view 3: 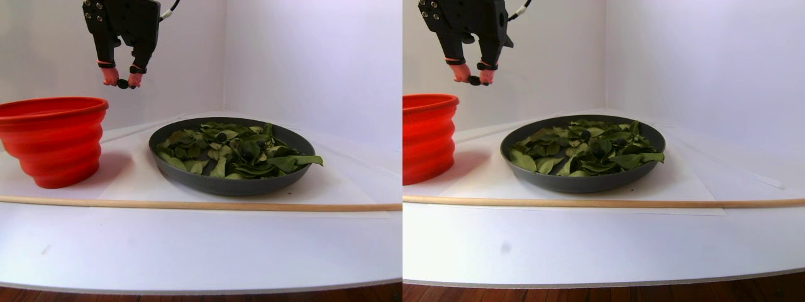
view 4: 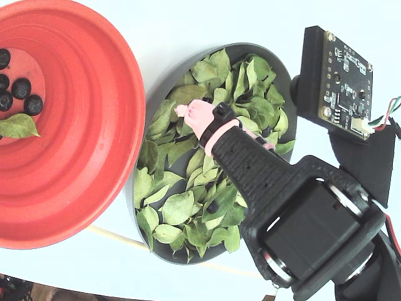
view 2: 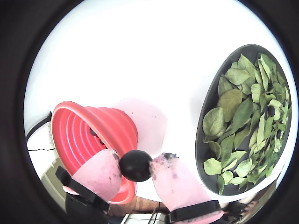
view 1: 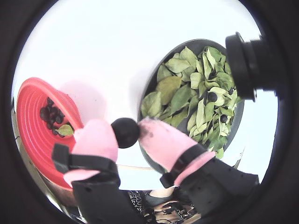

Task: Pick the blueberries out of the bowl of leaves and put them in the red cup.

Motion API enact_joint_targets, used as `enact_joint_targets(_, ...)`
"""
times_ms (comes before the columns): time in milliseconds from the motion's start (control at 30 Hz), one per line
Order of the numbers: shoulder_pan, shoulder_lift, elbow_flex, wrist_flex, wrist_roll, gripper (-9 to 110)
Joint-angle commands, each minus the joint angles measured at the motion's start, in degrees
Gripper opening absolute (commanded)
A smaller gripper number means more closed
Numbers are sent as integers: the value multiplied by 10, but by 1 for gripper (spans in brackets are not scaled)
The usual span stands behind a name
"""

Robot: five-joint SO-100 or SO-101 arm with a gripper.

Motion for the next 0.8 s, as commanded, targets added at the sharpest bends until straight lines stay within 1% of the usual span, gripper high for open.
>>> enact_joint_targets(0, -33, 64, -7, 7, 17, 12)
enact_joint_targets(367, -82, 90, 4, 30, 54, 12)
enact_joint_targets(767, -112, 115, 37, 44, 80, 14)
